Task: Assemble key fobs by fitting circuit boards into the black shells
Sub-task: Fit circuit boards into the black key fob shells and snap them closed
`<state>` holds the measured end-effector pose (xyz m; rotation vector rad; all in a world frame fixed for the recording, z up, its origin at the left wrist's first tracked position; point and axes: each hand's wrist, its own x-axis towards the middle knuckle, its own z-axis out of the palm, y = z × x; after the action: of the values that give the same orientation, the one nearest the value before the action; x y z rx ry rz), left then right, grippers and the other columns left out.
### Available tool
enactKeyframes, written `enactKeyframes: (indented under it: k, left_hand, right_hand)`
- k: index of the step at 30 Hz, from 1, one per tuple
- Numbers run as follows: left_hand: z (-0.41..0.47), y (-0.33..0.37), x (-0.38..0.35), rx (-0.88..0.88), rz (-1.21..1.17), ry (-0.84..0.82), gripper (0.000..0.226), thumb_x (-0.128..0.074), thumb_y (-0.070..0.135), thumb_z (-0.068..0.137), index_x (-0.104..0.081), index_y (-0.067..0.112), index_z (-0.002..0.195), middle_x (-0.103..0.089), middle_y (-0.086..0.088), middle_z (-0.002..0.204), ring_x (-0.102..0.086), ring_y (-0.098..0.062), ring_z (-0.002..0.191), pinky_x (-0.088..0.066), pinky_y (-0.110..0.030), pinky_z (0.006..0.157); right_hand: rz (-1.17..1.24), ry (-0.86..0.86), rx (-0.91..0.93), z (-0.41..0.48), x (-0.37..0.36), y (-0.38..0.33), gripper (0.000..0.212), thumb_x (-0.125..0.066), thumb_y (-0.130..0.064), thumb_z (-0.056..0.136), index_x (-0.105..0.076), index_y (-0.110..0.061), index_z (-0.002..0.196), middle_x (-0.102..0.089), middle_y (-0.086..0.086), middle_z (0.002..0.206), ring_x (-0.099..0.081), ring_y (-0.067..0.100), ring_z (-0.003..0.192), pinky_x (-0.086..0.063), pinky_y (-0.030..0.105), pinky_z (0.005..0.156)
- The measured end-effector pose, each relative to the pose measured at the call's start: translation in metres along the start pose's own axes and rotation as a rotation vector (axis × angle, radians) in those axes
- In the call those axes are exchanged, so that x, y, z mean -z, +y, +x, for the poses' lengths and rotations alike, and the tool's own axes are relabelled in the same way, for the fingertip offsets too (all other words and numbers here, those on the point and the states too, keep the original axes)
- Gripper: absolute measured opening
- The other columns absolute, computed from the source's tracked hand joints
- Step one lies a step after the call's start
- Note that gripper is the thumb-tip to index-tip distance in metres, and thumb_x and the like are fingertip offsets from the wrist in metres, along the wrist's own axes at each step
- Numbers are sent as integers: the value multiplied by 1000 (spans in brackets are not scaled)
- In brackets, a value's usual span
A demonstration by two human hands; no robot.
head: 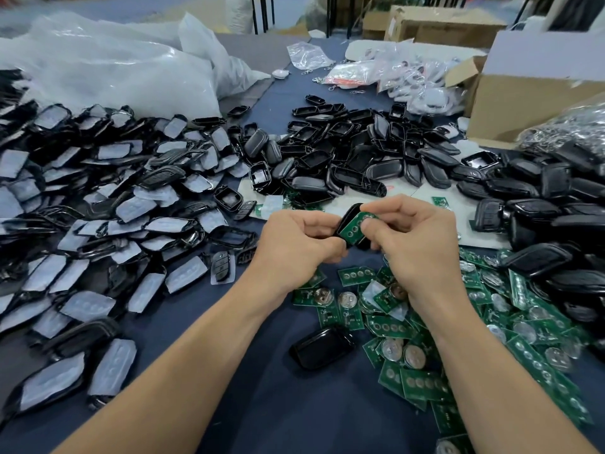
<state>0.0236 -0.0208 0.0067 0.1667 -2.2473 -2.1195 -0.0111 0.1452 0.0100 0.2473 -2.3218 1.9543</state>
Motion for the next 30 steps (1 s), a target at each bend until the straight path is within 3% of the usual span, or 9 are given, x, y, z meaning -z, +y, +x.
enactKeyframes:
  k: [3,5,8,13,18,22,24,27,30]
  left_hand:
    - [1,-1,0,5,-6,-4,52,-77,-14,77,-83,38,74,-79,-1,74,-75,-14,66,-60,-22,63]
    - [1,-1,-1,5,-5,-1,56,-77,-14,78,-82,41,73,-79,-1,73,-75,-14,65,-59,-21,63]
    - [-1,0,-1,-15,16,-3,46,-78,-7,79,-83,38,77,-80,-2,77,-75,-16,67,-60,-24,64]
    - [-3,0,-5,3,2,47,20,-81,0,83,-84,19,91,-80,-10,81,-75,-21,69,-61,-28,65]
    - [-4,1,-7,-7,23,66,26,-80,1,85,-84,26,80,-79,-8,77,-75,-20,69,-63,-30,66]
    - [-2,-1,-9,-4,0,89,20,-81,2,84,-83,21,85,-79,-8,76,-75,-20,66,-63,-30,65]
    - [-2,-2,-7,-19,-5,115,20,-81,1,83,-84,20,85,-79,-9,76,-75,-22,66,-65,-35,67]
    - [-1,-5,-3,-38,10,141,21,-80,0,83,-84,20,87,-80,-7,77,-75,-22,68,-65,-37,69]
    - [-2,-5,-1,-45,119,119,18,-80,9,82,-84,20,95,-80,2,80,-76,-15,72,-64,-37,72]
  right_hand:
    - [-63,16,16,-2,-1,0,22,-80,-8,79,-79,-30,82,-77,-9,75,-72,9,65,-58,31,64]
    - [-113,45,43,-5,-3,-1,25,-83,-8,79,-78,-32,80,-77,-16,76,-74,5,71,-61,25,69]
    - [-146,89,82,-9,-6,-5,31,-85,-8,78,-76,-39,77,-74,-24,75,-72,-1,73,-56,14,69]
    - [-216,149,207,-20,-11,-9,27,-87,-7,78,-82,-33,84,-72,-17,69,-66,0,67,-53,16,65]
    - [-447,252,473,-17,-9,-11,24,-89,-3,69,-83,-18,87,-68,-18,95,-58,7,97,-39,2,90]
    - [-350,211,338,-17,-9,-8,43,-89,-10,73,-79,-36,106,-64,-35,100,-67,3,95,-56,21,90]
    - [-215,142,146,-15,-9,-8,44,-86,-23,76,-74,-45,112,-72,-28,90,-72,3,84,-62,30,80]
    - [-80,-16,-5,-9,-10,-5,20,-78,-19,83,-79,-38,90,-78,-7,76,-75,16,68,-65,44,72]
    - [-20,-62,-31,-9,-9,-5,26,-77,-6,83,-81,-32,79,-75,3,65,-70,16,55,-58,31,55]
